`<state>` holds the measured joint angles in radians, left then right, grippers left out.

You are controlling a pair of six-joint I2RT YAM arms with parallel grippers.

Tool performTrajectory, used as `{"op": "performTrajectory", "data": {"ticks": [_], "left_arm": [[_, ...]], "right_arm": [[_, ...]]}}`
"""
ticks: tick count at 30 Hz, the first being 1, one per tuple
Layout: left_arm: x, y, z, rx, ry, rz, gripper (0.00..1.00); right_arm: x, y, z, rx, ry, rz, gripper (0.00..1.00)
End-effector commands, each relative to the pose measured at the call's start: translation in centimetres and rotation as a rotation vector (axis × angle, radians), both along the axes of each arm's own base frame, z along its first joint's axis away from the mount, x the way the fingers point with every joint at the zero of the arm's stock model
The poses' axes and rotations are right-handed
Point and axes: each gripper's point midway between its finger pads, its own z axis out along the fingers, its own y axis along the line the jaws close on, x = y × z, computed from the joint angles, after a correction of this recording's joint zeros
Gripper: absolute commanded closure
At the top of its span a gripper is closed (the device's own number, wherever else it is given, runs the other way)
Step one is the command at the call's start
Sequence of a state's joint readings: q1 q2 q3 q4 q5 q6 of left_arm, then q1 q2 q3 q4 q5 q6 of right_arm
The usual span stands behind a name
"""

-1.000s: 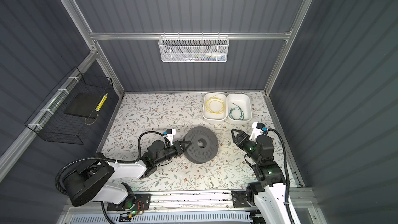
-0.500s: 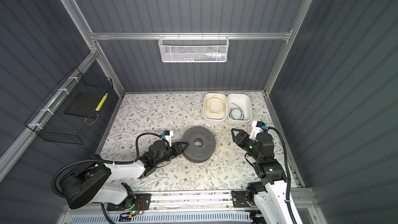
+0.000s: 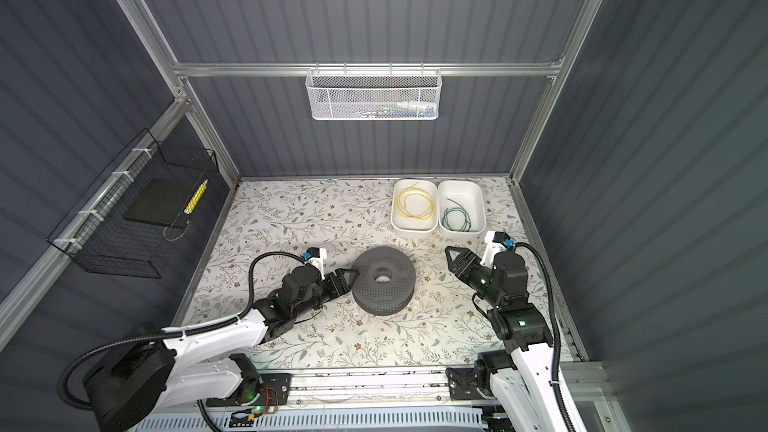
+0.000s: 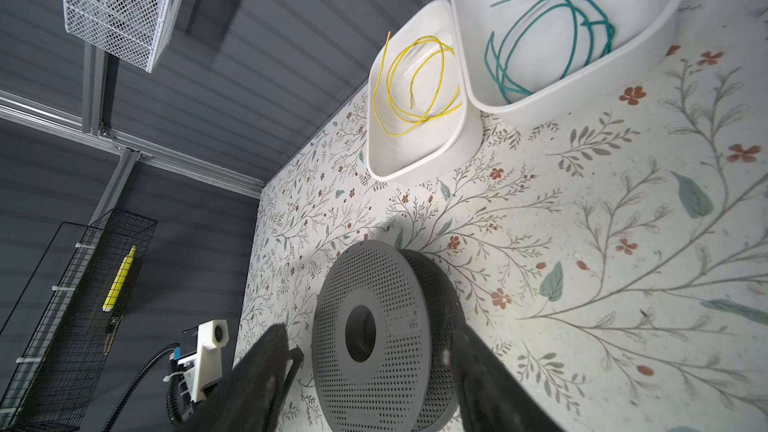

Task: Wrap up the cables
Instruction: 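Drag the grey spool toward the table center with the left gripper, then reach the right gripper into the tray and grasp the yellow wire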

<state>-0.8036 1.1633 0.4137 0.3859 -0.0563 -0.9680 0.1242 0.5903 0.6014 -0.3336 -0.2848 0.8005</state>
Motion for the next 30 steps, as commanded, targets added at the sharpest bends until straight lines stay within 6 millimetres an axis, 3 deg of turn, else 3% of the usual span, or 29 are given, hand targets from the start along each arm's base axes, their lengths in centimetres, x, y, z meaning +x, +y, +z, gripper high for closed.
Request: {"op": "performTrajectory", "data": {"ticks": [1, 4, 8, 13, 17, 20, 25, 28, 30], "left_arm": [[0.2, 2.6, 0.7, 0.131, -0.014, 0.072, 0.16], [-0.1, 4.2, 2.1, 0.176, -0.039, 0.107, 0.13], [-0.6, 5.9, 4.3, 0.213, -0.075, 0.131, 0.13], [-1.3, 7.4, 6.5, 0.231, -0.097, 0.156, 0.13], [-1.6, 8.8, 7.0, 0.276, -0.103, 0.189, 0.13], [-1.6, 9.8, 6.6, 0.307, -0.099, 0.222, 0.13], [-1.2, 10.3, 5.4, 0.318, -0.1, 0.266, 0.13], [-0.6, 10.1, 5.1, 0.331, -0.104, 0.276, 0.13], [-0.3, 9.8, 4.9, 0.348, -0.103, 0.27, 0.13]], "right_arm": [[0.1, 0.2, 1.2, -0.021, -0.018, 0.022, 0.35], [0.3, -0.1, 0.8, -0.071, 0.016, 0.027, 0.37], [0.6, -1.2, -1.0, -0.186, 0.105, 0.012, 0.47], [1.2, -2.6, -2.6, -0.245, 0.159, -0.054, 0.47], [1.6, -0.7, -2.1, -0.22, 0.103, 0.058, 0.45], [2.3, 0.7, -1.6, -0.2, 0.091, 0.125, 0.56], [5.2, 1.0, -1.8, -0.326, 0.132, 0.115, 0.71], [7.9, 0.9, -1.9, -0.386, 0.14, 0.082, 0.73], [10.8, 1.0, -2.2, -0.412, 0.144, 0.057, 0.73]]}}
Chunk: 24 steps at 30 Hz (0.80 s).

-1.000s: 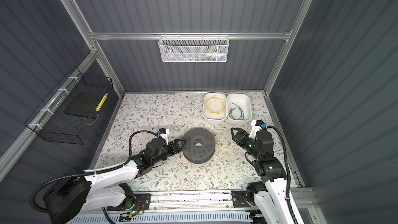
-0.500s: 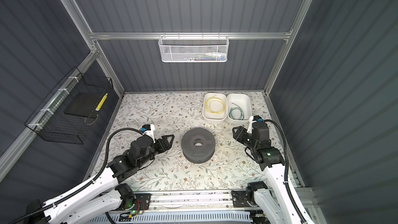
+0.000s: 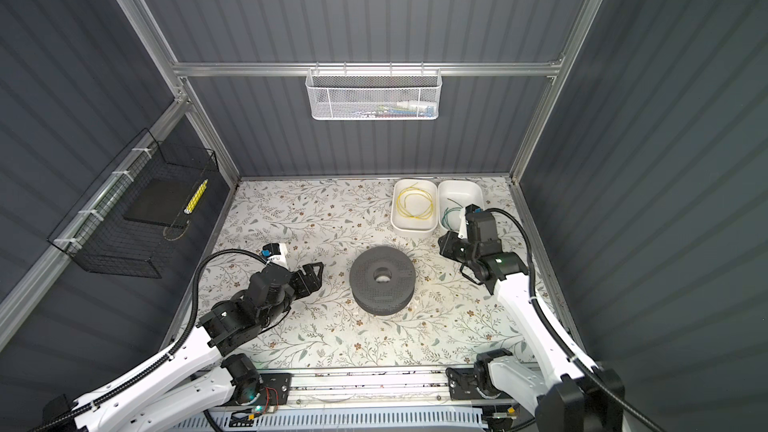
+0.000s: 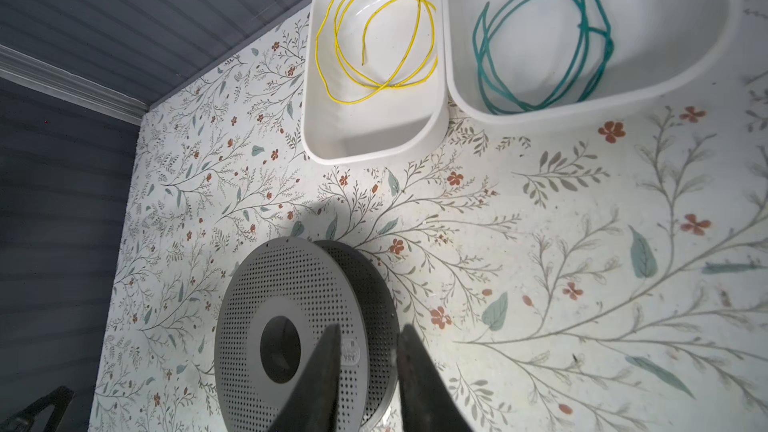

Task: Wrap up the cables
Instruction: 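Reach the right gripper into the tray and grasp the yellow wire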

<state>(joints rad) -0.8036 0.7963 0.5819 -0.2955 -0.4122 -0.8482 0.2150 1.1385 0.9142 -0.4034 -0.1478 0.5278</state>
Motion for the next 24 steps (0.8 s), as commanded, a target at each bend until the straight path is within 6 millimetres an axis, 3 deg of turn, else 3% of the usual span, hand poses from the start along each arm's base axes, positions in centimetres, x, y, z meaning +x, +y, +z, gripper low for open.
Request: {"op": "performTrajectory", "data": {"ticks": [1, 6, 12, 17, 24], "left_arm": [[0.7, 0.1, -0.3, 0.044, -0.013, 0.017, 0.13], [1.2, -0.3, -1.0, 0.094, 0.0, -0.001, 0.09], [1.7, -1.8, -1.4, 0.105, -0.015, -0.065, 0.08], [2.5, -2.2, -1.3, 0.136, -0.026, -0.063, 0.07], [2.8, -2.1, -1.1, 0.155, -0.041, -0.061, 0.04]], "right_arm": [[4.3, -0.8, 0.6, -0.093, -0.053, -0.049, 0.72], [10.2, 0.3, -1.4, -0.126, 0.009, -0.054, 0.68], [15.3, 2.1, -5.4, -0.107, 0.086, -0.073, 0.72], [17.5, 2.7, -7.5, -0.119, 0.122, -0.114, 0.7], [18.1, 2.7, -10.7, -0.164, 0.162, -0.18, 0.69]]}}
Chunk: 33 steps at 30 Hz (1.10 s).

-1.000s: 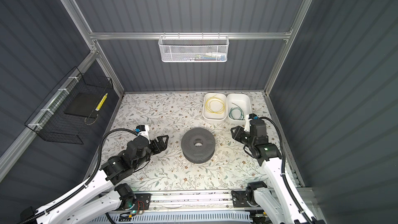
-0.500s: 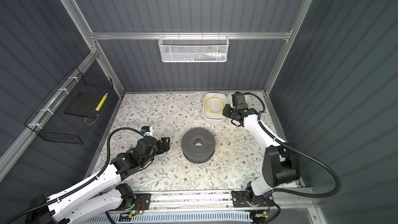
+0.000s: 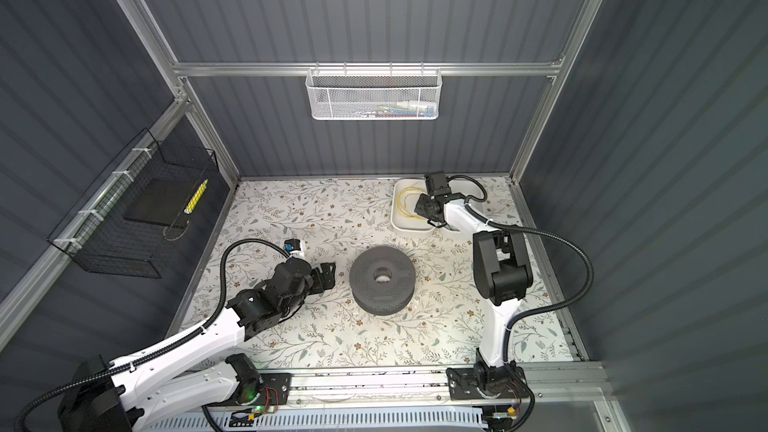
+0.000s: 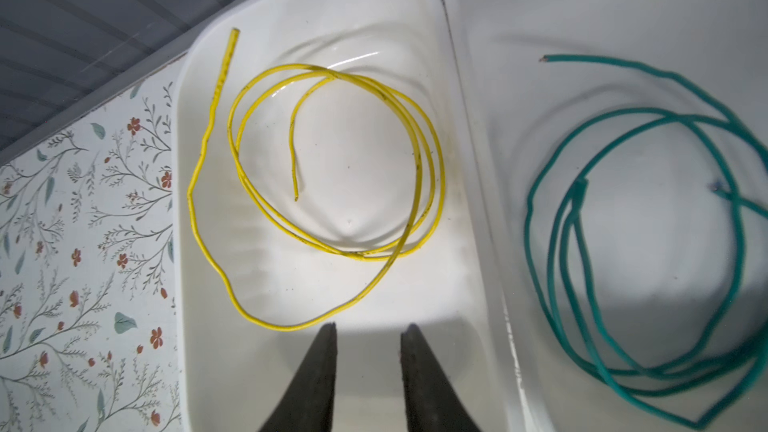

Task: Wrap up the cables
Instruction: 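Reach the right gripper into the tray and grasp the yellow wire, then lift the yellow wire with the right gripper while the left gripper reaches toward it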

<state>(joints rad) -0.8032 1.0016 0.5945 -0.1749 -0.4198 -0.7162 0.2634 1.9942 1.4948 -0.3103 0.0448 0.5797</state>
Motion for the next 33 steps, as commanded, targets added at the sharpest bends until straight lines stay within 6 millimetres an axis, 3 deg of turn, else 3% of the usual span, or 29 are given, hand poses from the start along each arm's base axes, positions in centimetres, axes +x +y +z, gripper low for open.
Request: {"op": "performTrajectory", "data": {"ticks": [1, 14, 20, 22, 27, 33], "left_arm": [[0.8, -0.1, 1.6, -0.003, -0.051, 0.0, 0.04], [1.0, -0.6, 1.1, -0.002, -0.04, -0.025, 0.03], [1.0, 0.1, 1.5, 0.014, -0.053, -0.019, 0.03], [1.0, 0.3, 1.6, 0.014, -0.056, -0.013, 0.03], [1.1, 0.8, 1.5, 0.017, -0.054, -0.004, 0.03], [1.2, 0.9, 1.9, 0.011, -0.06, -0.001, 0.02]], "right_arm": [[0.5, -0.4, -1.1, -0.026, 0.008, -0.062, 0.69], [2.9, 0.6, -2.6, 0.022, 0.029, -0.093, 0.66], [3.3, 0.5, -3.5, 0.031, 0.058, -0.102, 0.7], [3.3, 0.5, -3.3, 0.029, 0.055, -0.102, 0.75], [3.6, 0.9, -1.9, 0.04, 0.024, -0.078, 0.86], [3.4, 1.6, 2.0, 0.083, -0.046, -0.041, 0.96]]}}
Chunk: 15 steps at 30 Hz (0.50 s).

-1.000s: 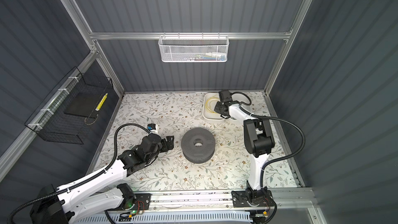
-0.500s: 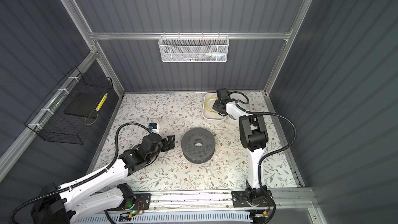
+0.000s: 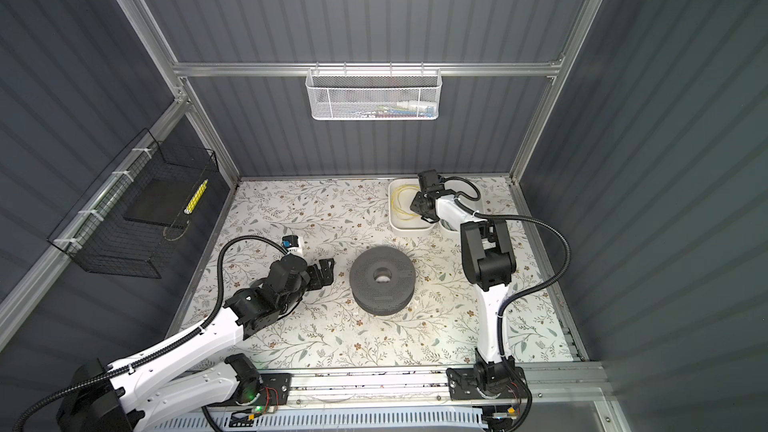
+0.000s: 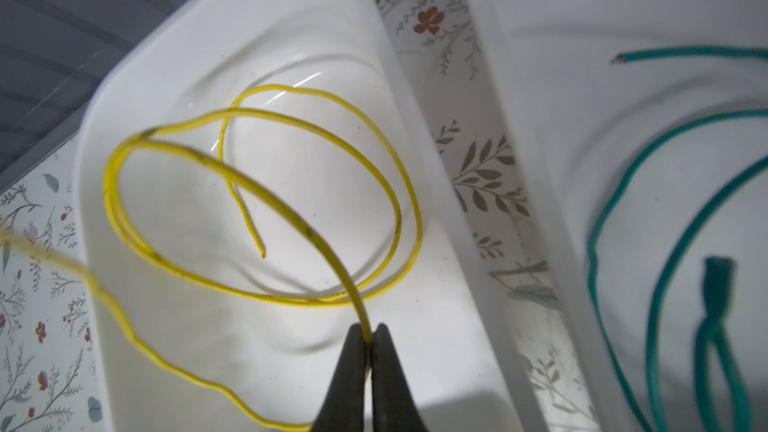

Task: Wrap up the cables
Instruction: 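Lift the yellow wire with the right gripper while the left gripper reaches toward it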

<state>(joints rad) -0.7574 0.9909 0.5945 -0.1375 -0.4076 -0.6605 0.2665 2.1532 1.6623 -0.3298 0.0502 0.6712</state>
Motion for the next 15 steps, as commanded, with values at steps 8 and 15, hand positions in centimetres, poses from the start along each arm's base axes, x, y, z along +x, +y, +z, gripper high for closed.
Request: {"op": "performTrajectory", "data": {"ticks": [8, 15], "left_arm": [[0.2, 0.0, 1.7, -0.002, -0.022, -0.018, 0.02], [0.3, -1.4, 3.7, -0.016, -0.032, -0.083, 0.06]], "right_arm": [[-1.2, 0.9, 9.2, 0.053, -0.165, 0.069, 1.0], [-3.8, 1.7, 12.6, 0.106, -0.217, 0.128, 1.0]]}}
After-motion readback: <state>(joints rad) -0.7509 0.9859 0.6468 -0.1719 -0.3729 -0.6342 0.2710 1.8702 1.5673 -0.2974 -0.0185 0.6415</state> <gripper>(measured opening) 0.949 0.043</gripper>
